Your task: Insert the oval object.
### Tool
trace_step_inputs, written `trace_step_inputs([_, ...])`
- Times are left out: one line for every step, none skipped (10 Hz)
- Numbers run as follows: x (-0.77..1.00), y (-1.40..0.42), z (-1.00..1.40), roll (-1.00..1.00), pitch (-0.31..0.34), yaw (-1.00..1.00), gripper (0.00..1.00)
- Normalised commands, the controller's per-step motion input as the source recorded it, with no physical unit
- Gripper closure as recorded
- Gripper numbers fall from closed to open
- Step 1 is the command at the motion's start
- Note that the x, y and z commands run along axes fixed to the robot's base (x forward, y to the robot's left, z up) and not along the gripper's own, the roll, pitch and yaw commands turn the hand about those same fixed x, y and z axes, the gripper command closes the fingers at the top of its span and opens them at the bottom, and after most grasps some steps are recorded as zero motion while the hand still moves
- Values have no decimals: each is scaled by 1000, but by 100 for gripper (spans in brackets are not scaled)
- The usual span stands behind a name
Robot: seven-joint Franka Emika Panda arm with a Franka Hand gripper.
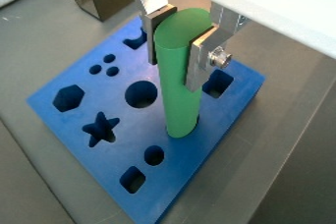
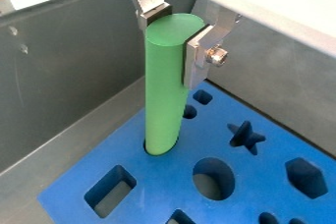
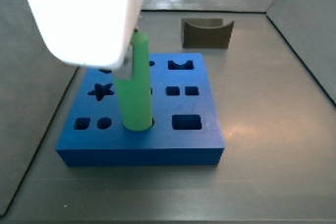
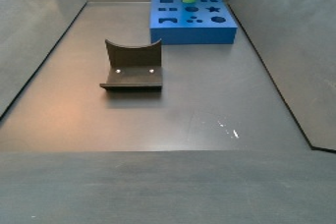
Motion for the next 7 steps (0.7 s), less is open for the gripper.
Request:
trace_step_inputs([111,0,-280,-36,74,-114,100])
trace_step_inputs([103,0,-286,-29,74,-114,100])
trace_step_inputs([66,0,-314,-23,56,-106,100])
trace_step_inputs([43,0,-349,-36,51,-140,100])
trace_step_inputs([0,0,-251,-13,11,-111,100])
trace_step_inputs([0,0,0,7,0,0,100])
trace_step_inputs([0,0,0,0,0,0,100])
